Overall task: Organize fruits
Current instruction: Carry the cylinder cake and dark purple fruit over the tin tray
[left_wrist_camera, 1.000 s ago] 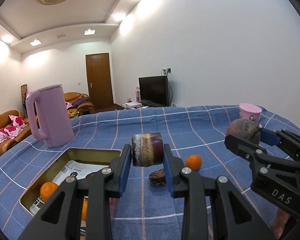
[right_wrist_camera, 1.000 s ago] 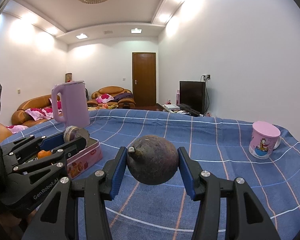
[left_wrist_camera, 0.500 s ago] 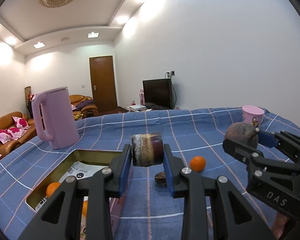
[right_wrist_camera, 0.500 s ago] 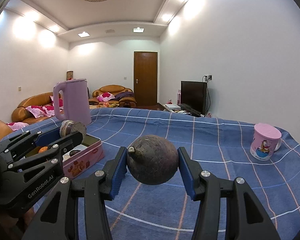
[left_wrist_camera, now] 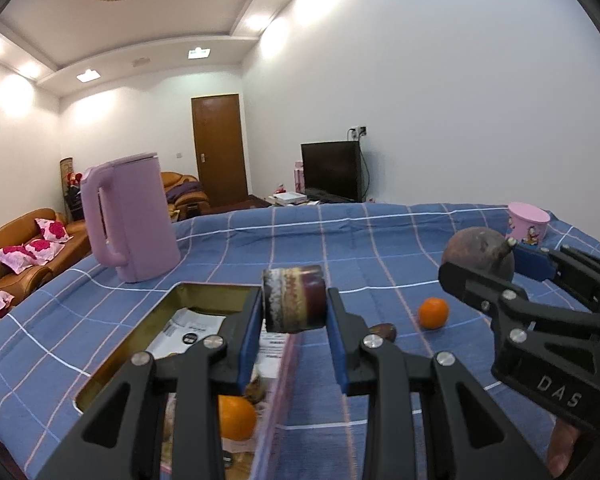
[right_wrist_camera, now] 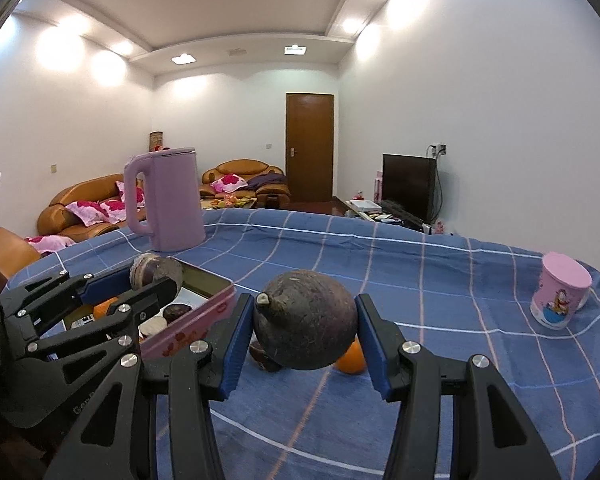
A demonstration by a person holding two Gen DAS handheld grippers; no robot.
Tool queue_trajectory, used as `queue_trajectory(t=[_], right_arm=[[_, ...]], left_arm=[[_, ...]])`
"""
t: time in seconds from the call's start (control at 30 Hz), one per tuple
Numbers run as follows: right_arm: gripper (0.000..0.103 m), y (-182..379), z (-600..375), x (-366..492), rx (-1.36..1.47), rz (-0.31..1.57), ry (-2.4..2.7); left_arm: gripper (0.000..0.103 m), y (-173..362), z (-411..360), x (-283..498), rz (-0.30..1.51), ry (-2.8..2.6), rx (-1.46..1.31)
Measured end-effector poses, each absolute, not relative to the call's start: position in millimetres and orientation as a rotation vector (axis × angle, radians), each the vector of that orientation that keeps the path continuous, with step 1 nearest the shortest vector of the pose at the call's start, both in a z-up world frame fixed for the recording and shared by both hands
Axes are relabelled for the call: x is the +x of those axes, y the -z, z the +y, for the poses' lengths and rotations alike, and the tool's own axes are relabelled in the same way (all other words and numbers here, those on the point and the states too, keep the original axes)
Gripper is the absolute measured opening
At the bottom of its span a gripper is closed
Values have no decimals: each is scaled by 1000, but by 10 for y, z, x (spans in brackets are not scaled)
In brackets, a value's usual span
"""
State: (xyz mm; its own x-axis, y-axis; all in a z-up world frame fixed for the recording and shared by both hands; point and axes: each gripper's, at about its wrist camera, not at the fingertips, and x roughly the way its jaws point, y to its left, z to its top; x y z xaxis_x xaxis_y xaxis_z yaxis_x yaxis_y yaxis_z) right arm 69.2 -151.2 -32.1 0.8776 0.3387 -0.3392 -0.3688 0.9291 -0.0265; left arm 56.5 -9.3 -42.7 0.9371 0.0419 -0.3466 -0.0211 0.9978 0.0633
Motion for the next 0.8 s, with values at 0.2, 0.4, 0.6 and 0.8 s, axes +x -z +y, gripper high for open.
queue_trajectory(t=[0.2,0.4,0.6,0.8], right_arm=[[53,308,-1263,777,-119,347,-407],[53,312,-1017,855,-137,357,-446],[53,320,-805,931,-151,371,-478],[53,335,-588,1029,-168,386,-507]], left_arm=[[33,434,90,602,377,-66,54],[33,443,302,645,399,-111,45],[33,486,491,695,436,-152,37],[33,513,657,721,458,-183,30]])
